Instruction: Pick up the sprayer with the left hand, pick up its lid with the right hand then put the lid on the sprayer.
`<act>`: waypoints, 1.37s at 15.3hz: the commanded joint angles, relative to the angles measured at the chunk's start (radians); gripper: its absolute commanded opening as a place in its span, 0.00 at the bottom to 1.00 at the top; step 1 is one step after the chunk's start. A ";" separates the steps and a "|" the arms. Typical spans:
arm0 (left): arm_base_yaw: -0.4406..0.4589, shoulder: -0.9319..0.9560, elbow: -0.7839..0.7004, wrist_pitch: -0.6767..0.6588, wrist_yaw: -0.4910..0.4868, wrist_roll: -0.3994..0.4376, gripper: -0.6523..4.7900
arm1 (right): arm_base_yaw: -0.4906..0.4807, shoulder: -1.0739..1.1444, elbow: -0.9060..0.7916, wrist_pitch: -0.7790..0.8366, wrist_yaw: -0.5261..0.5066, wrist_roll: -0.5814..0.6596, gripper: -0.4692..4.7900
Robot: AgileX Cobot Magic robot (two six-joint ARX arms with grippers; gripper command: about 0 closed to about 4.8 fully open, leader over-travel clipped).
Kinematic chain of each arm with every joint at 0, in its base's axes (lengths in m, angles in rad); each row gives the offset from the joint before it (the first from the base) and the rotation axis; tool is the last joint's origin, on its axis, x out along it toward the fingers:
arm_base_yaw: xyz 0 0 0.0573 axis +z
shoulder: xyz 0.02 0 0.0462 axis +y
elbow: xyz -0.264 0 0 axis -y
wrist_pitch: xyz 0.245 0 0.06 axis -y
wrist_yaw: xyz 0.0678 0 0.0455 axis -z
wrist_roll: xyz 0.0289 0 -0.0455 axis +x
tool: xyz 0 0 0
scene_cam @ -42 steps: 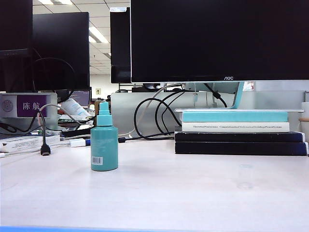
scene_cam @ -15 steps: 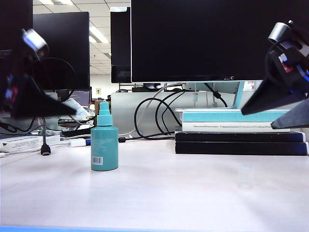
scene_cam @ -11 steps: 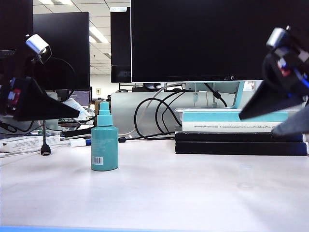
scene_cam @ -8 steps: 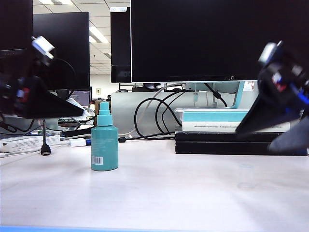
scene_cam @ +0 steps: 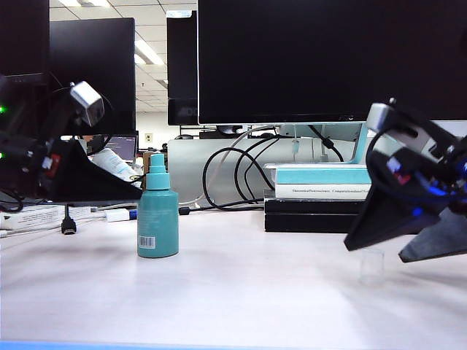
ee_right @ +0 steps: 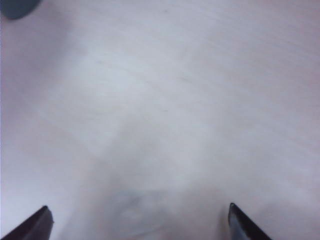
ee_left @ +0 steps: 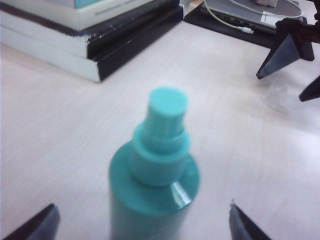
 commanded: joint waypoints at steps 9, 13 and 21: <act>-0.027 0.042 0.011 0.024 -0.053 -0.003 1.00 | 0.006 0.110 0.004 0.095 -0.009 -0.005 0.66; -0.041 0.048 0.016 0.028 -0.054 -0.003 1.00 | 0.006 0.110 0.004 0.096 -0.008 -0.005 0.53; -0.046 0.069 0.023 0.053 -0.058 -0.004 1.00 | 0.006 0.110 0.004 0.112 -0.003 -0.006 0.27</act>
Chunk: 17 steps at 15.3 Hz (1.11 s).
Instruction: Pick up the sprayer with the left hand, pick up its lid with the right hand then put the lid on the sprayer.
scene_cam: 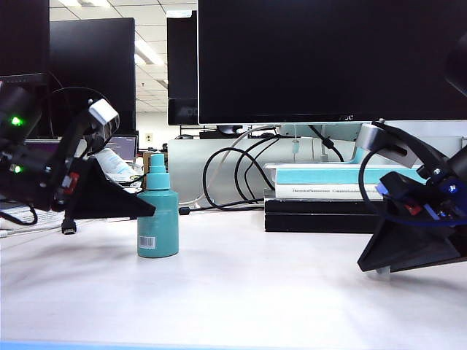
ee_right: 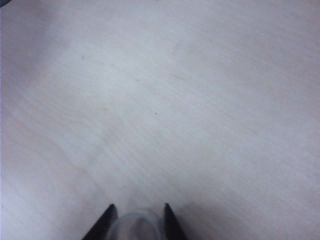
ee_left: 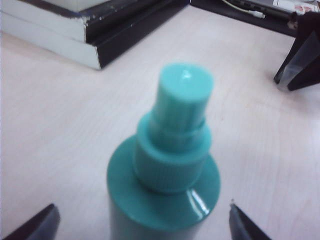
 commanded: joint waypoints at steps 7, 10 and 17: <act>-0.008 0.004 0.004 0.038 0.001 -0.003 1.00 | -0.001 -0.001 0.003 0.133 -0.003 0.042 0.19; -0.015 0.008 0.004 0.046 0.008 -0.003 1.00 | -0.001 -0.001 0.012 0.182 -0.052 0.094 0.19; -0.034 0.060 0.028 0.075 0.045 -0.039 0.79 | -0.001 -0.001 0.142 0.181 -0.142 0.139 0.19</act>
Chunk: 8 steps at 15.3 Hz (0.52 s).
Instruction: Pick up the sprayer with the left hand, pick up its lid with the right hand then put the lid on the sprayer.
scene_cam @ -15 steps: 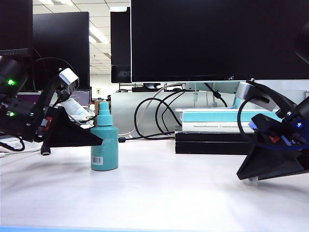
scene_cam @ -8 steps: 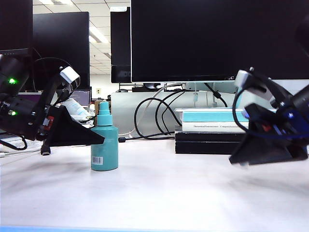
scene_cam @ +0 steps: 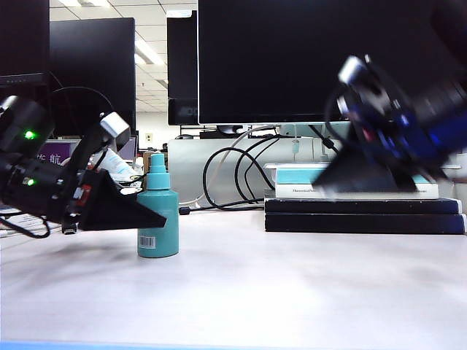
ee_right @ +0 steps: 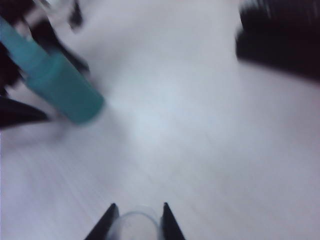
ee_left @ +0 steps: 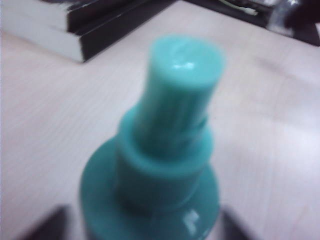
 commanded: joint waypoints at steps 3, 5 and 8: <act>0.000 -0.004 0.007 0.043 0.036 -0.003 0.64 | 0.001 -0.002 0.103 0.016 -0.079 0.021 0.19; -0.003 -0.001 0.007 0.043 0.049 -0.003 0.63 | 0.001 -0.002 0.132 0.014 -0.111 0.021 0.19; -0.024 0.002 0.007 0.047 0.057 -0.002 0.61 | 0.001 -0.002 0.169 0.013 -0.173 0.021 0.19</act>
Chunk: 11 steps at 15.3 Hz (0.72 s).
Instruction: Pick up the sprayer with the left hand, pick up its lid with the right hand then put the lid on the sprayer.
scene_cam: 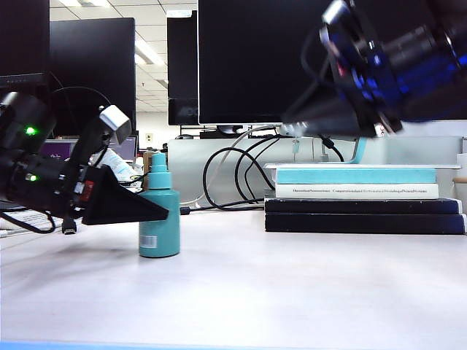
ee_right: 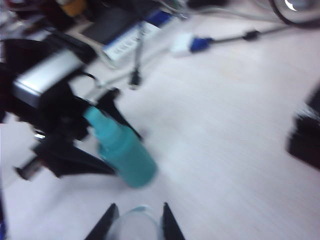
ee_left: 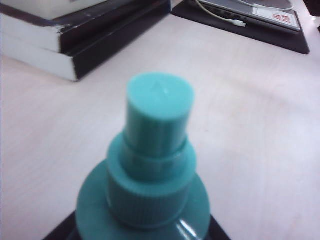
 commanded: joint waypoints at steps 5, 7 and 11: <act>-0.075 0.023 0.003 0.020 0.021 0.008 0.60 | 0.001 -0.002 0.042 -0.005 -0.179 0.007 0.19; -0.096 0.030 0.003 0.016 0.022 0.008 0.60 | 0.001 -0.002 0.051 -0.034 -0.235 0.006 0.19; -0.103 0.030 0.003 0.019 0.112 -0.057 0.60 | 0.001 -0.002 0.053 -0.037 -0.307 0.005 0.19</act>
